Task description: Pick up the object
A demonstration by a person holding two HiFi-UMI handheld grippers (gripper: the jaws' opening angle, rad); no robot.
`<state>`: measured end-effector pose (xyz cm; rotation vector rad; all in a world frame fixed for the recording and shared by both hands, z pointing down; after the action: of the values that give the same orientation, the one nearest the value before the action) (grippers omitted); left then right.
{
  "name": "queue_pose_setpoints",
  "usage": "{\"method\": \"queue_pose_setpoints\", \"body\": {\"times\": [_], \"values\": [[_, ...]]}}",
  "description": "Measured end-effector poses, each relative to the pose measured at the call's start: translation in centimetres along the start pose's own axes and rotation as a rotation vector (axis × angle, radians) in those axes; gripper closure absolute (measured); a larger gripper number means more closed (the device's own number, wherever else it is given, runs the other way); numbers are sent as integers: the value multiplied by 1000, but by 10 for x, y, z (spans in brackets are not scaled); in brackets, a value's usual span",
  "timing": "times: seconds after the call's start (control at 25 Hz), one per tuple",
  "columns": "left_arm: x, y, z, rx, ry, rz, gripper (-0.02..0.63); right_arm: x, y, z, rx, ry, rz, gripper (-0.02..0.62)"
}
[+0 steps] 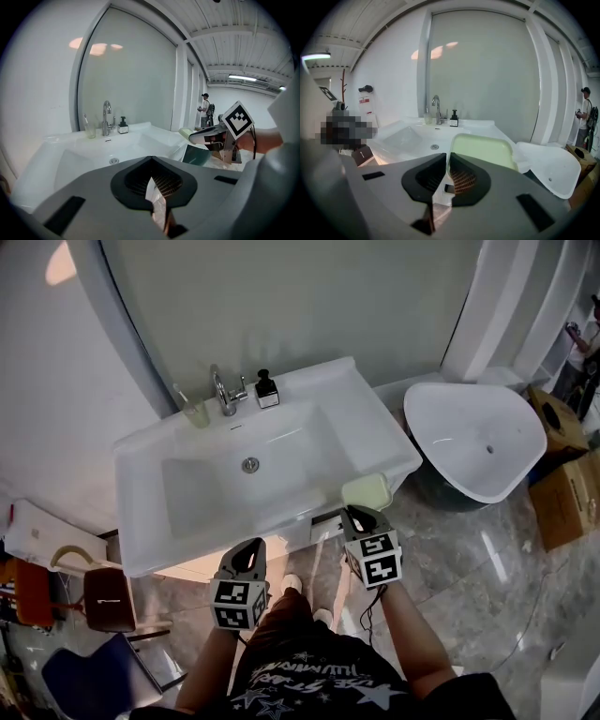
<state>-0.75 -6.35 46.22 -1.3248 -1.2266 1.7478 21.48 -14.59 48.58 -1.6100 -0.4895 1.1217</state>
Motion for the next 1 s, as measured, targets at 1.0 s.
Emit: {"method": "queue_pose_setpoints", "body": {"times": [1.0], "values": [[149, -53, 125, 46, -17, -15, 591, 13, -11, 183, -31, -27, 36, 558]]}}
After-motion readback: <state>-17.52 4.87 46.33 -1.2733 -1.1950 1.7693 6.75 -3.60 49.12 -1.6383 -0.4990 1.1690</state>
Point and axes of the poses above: the fingertips, and each gripper's own axes: x backward along the fingers, z to its left, y out of its top, the point moved 5 cm from there along x, backward along the fingers, and after that the axes turned 5 degrees about -z, right-handed, at the moved point
